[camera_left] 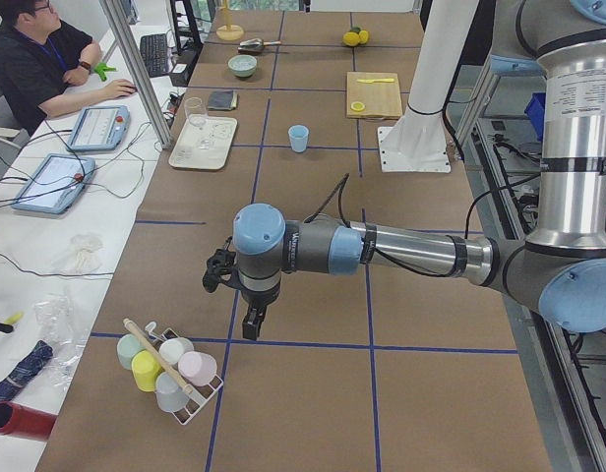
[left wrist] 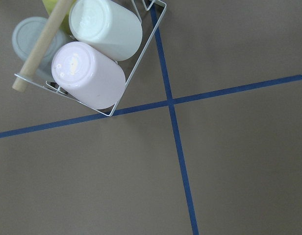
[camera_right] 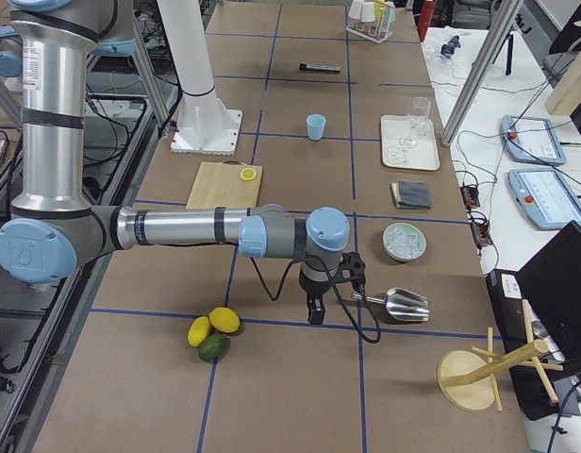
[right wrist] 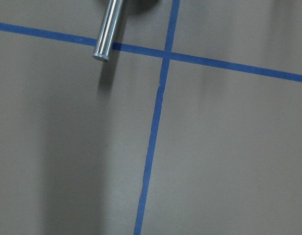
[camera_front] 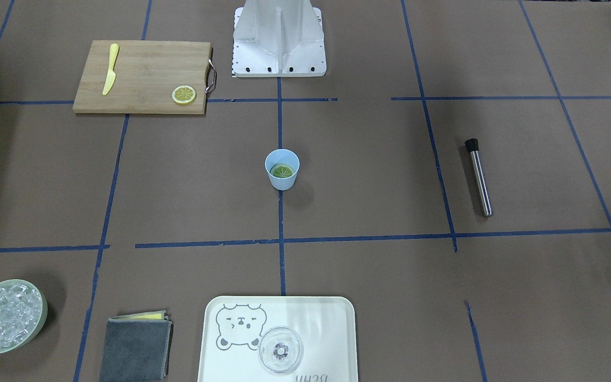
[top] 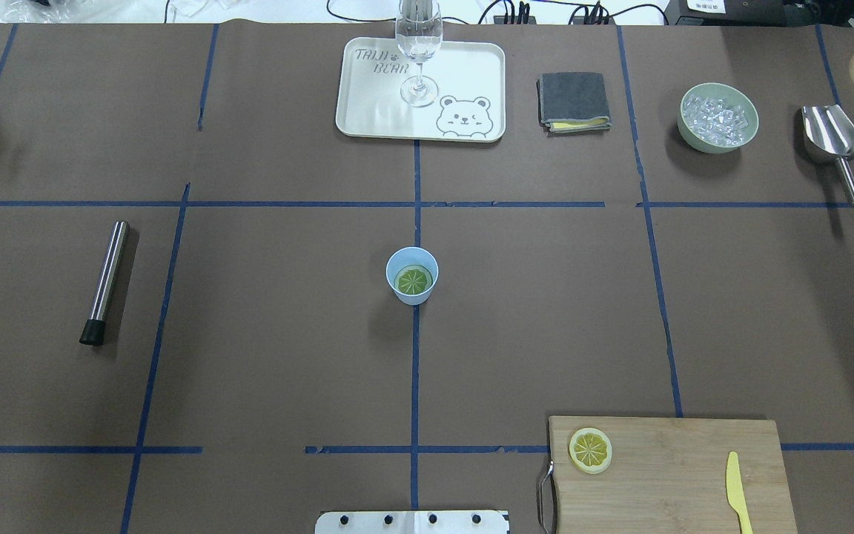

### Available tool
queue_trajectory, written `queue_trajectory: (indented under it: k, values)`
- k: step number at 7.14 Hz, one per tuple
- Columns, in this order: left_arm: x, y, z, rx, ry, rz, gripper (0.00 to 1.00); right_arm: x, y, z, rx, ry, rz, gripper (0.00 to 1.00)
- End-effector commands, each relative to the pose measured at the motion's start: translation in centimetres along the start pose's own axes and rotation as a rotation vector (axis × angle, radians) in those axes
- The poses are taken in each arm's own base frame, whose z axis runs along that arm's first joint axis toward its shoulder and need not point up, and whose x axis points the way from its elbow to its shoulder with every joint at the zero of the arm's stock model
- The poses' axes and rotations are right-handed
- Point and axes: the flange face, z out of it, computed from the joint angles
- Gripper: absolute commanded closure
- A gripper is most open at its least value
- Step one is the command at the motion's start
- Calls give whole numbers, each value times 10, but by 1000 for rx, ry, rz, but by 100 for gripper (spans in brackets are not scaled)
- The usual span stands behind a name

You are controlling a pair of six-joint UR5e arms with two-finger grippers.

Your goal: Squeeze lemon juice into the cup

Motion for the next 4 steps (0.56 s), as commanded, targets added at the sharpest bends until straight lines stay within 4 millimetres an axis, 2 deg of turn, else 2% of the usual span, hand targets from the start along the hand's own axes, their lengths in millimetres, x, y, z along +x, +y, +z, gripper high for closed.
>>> queue_trajectory:
  k: [1,4]
  values:
    - [1,0,-1,2,-2,2,0,0,0,0,0,-1,1,0]
    - [-1,0,1,-2,0,-3,0,-1,1,-1,2,-3,0,0]
